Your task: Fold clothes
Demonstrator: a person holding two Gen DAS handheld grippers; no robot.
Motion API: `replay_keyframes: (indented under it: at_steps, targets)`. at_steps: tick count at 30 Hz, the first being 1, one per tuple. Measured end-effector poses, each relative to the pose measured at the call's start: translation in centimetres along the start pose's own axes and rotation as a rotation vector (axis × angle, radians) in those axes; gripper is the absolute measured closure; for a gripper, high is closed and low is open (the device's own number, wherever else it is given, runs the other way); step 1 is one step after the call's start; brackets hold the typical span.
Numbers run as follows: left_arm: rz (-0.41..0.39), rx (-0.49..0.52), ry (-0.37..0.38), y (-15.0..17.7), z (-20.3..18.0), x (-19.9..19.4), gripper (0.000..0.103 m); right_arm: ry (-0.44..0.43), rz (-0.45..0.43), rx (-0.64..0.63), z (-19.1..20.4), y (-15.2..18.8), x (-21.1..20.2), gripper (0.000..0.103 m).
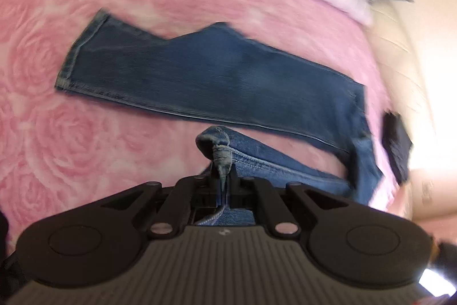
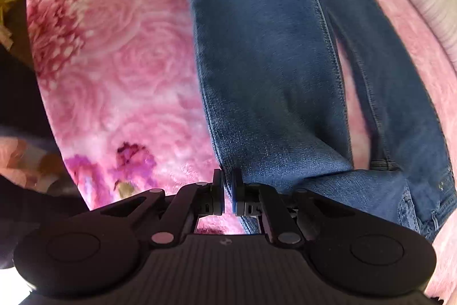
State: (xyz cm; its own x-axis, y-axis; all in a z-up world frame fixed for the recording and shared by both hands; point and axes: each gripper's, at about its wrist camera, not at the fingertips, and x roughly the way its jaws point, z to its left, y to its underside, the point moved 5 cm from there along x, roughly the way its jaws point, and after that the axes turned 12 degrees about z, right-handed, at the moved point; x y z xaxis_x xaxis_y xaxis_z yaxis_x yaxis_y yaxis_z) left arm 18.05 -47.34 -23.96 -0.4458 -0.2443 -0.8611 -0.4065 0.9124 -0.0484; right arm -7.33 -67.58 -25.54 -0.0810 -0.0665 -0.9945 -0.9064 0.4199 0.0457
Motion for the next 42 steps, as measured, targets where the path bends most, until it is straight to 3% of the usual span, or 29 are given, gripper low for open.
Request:
replay_keyframes:
  at_steps: [2, 4, 6, 9, 14, 17, 19, 24, 27, 29, 33, 38, 42]
  targets:
    - [0.039, -0.036, -0.034, -0.1, 1.8, 2.8, 0.101, -0.006, 0.009, -0.003, 0.3, -0.2, 0.3, 0.097]
    - [0.093, -0.075, -0.076, 1.5, 3.2, 5.0, 0.102, -0.004, 0.019, -0.01, 0.9, -0.3, 0.6, 0.096]
    - [0.096, -0.109, -0.076, 4.2, 4.3, 5.2, 0.102, -0.034, 0.022, -0.022, 1.8, -0.1, 0.8, 0.102]
    - [0.081, -0.196, -0.042, 9.3, 5.3, 2.7, 0.101, -0.056, 0.033, -0.073, 4.7, 0.1, 0.8, 0.102]
    - [0.089, -0.302, -0.099, 16.6, 6.6, -1.7, 0.101, -0.085, 0.015, 0.062, 5.7, -0.2, 1.0, 0.102]
    - [0.093, -0.34, -0.127, 19.0, 7.7, -2.8, 0.101, -0.082, 0.011, 0.116, 5.2, -0.7, 1.2, 0.102]
    - [0.087, -0.366, -0.128, 18.7, 8.4, -2.5, 0.101, -0.075, 0.005, 0.141, 4.6, -0.9, 1.3, 0.101]
    - [0.094, -0.254, -0.228, 15.1, 9.4, -0.1, 0.1, -0.036, 0.029, 0.163, 2.9, -0.9, 1.8, 0.089]
    - [0.103, -0.229, -0.282, 14.3, 10.4, 0.9, 0.095, -0.016, 0.04, 0.215, 1.9, -0.4, 1.8, 0.071]
    - [0.115, -0.216, -0.316, 14.3, 10.8, 1.0, 0.087, -0.009, 0.059, 0.265, 1.1, 0.4, 1.9, 0.064]
    - [0.109, -0.172, -0.406, 15.0, 10.5, -0.7, 0.064, 0.042, 0.098, 0.394, -1.0, 2.5, 1.9, 0.062]
    - [0.009, -0.067, -0.514, 13.9, 7.1, -2.8, 0.068, 0.109, 0.095, 0.631, -5.5, 6.3, 0.9, 0.059]
    - [-0.076, 0.047, -0.517, 11.5, 1.5, -2.6, 0.066, 0.125, 0.077, 0.762, -9.4, 11.4, 1.0, 0.054]
